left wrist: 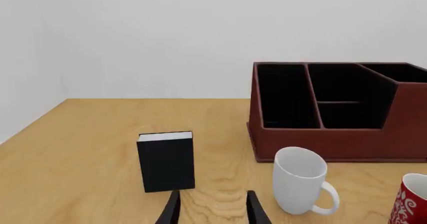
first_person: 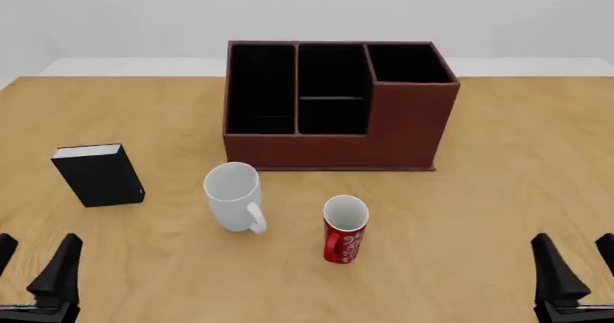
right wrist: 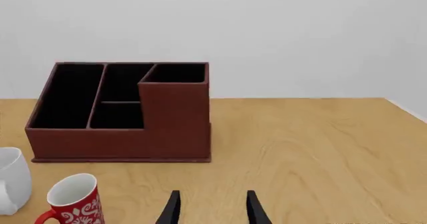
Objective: Pick up the white mug and place it to the right of the caddy.
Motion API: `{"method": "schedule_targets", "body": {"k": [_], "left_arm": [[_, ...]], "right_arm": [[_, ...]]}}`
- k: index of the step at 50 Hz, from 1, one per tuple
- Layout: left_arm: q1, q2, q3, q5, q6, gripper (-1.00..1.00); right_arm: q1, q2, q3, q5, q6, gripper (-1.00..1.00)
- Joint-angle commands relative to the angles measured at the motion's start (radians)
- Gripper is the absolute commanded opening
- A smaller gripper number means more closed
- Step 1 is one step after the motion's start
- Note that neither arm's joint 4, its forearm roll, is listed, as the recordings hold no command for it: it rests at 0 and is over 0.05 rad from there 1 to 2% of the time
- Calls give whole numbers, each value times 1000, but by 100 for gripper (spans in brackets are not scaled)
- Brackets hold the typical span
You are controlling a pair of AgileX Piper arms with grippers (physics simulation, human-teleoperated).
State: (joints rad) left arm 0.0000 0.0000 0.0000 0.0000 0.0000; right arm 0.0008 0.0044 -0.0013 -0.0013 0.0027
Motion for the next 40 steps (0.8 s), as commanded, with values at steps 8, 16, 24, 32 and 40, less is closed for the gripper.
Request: {"method": "schedule_targets", "body": {"k": [8,16,24,32,40], "left_arm": [[0,0,0,0,0,100],[0,0,0,0,0,100],[0,0,0,0,0,100],[0,0,0,0,0,100],[0,0,0,0,0,100]], "right_arm": [[11,8,-3,3,44,100],[13,2,-3,7,41,100],[31,1,-58,57,35,100],[71,32,-146,99,14,100],[102,84,-246,119,3,100]]}}
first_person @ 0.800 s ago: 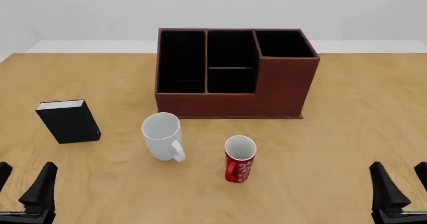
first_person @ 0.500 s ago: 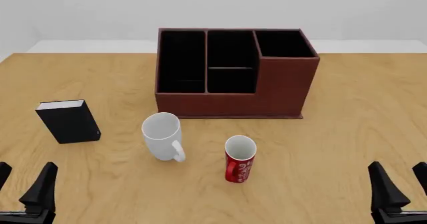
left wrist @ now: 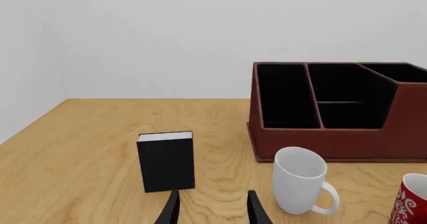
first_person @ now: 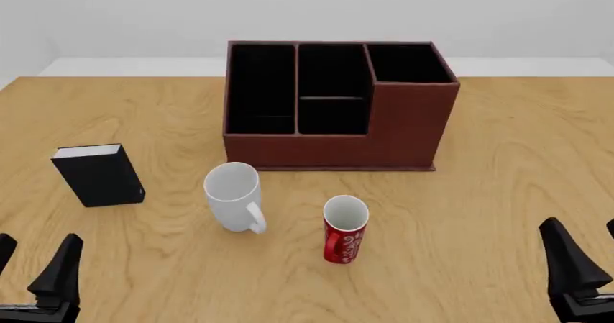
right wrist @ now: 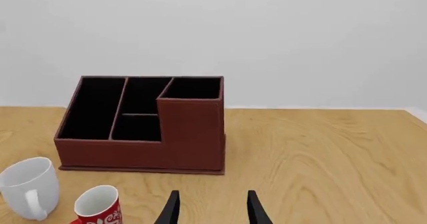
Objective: Pick up the white mug and place it to the right of the caddy.
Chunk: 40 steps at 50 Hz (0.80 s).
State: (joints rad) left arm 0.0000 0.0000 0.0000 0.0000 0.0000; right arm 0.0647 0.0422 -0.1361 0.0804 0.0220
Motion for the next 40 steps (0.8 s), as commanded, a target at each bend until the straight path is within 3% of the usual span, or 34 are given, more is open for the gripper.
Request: {"method": "schedule_targets", "body": {"k": [1,6,8,14,24,40], "left_arm": [[0,0,0,0,0,100],[0,0,0,0,0,100],[0,0,0,0,0,100],[0,0,0,0,0,100],[0,0,0,0,0,100],[0,0,0,0,0,100]], "right_arm": [[44,54,-130,42,-24,100],[63,88,-196,60,-44,100],[63,92,-205,52,-81,100],[84,137,-297,80,-121,100],[170,209,-423,108,-210,100],[253,352,-617,166,-288,100]]}}
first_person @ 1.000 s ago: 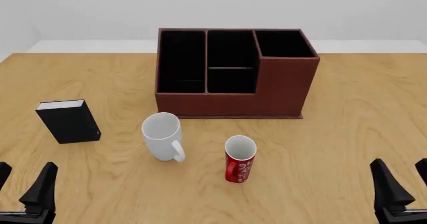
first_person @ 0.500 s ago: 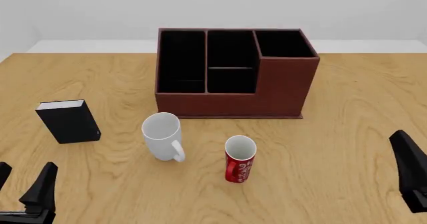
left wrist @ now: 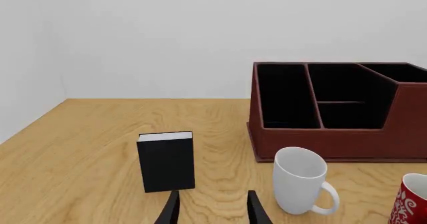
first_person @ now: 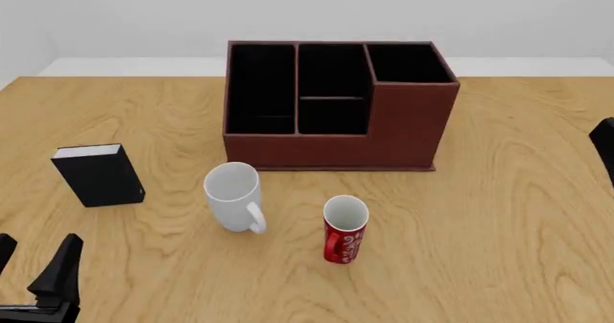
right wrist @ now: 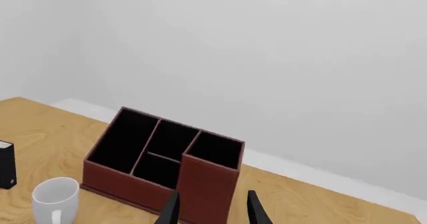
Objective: Pick up the white mug and place it to the right of the caddy.
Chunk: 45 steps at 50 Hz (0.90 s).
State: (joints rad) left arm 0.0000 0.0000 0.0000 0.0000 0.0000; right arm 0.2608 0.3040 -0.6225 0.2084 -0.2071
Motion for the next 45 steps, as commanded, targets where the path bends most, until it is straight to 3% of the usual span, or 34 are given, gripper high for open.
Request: {"method": "schedule_targets", "body": {"k": [1,9,20,42,45], "left_arm": [[0,0,0,0,0,100],[0,0,0,0,0,100],[0,0,0,0,0,100],[0,0,0,0,0,100],[0,0,0,0,0,100]], "right_arm": [[63,101,-141,41,-64,100],[76,187,-237,76,-86,100],[146,257,-292,73,-181,100],[238,389,-441,152,-212,100],[245,413,-465,168,-185,100]]}}
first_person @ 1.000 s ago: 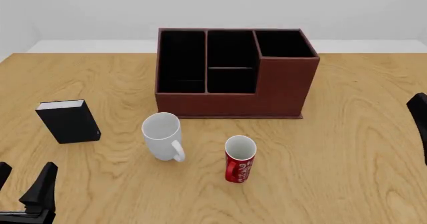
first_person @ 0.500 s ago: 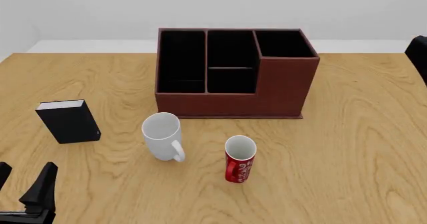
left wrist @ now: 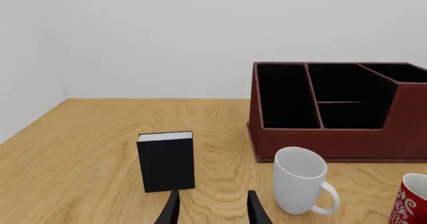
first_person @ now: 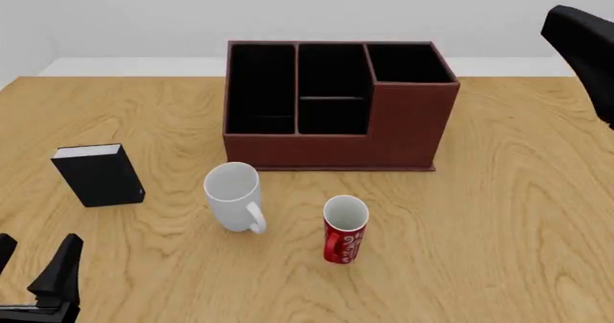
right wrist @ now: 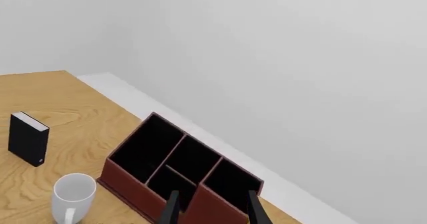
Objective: Pick up the white mug and place it to the right of the caddy.
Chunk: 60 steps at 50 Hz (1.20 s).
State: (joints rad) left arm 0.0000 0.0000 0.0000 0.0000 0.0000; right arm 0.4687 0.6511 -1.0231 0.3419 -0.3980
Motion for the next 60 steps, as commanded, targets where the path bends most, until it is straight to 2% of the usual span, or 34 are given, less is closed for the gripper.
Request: {"method": "schedule_targets", "body": {"k": [1,8,17,23,30,43,60], "left_arm": [[0,0,0,0,0,100],[0,0,0,0,0,100],[0,0,0,0,0,100],[0,0,0,0,0,100],[0,0,0,0,0,100],[0,0,0,0,0,100],[0,0,0,0,0,100]], "right_arm": [[39,70,-68,37,9,100],[64,112,-98,58,53,100],[72,147,-73,45,52,100],[88,169,-63,50,37,100],[145,214,-66,61,18,100],[182,286,-71,98,-31,100],[221,350,-54,100,-12,100]]}}
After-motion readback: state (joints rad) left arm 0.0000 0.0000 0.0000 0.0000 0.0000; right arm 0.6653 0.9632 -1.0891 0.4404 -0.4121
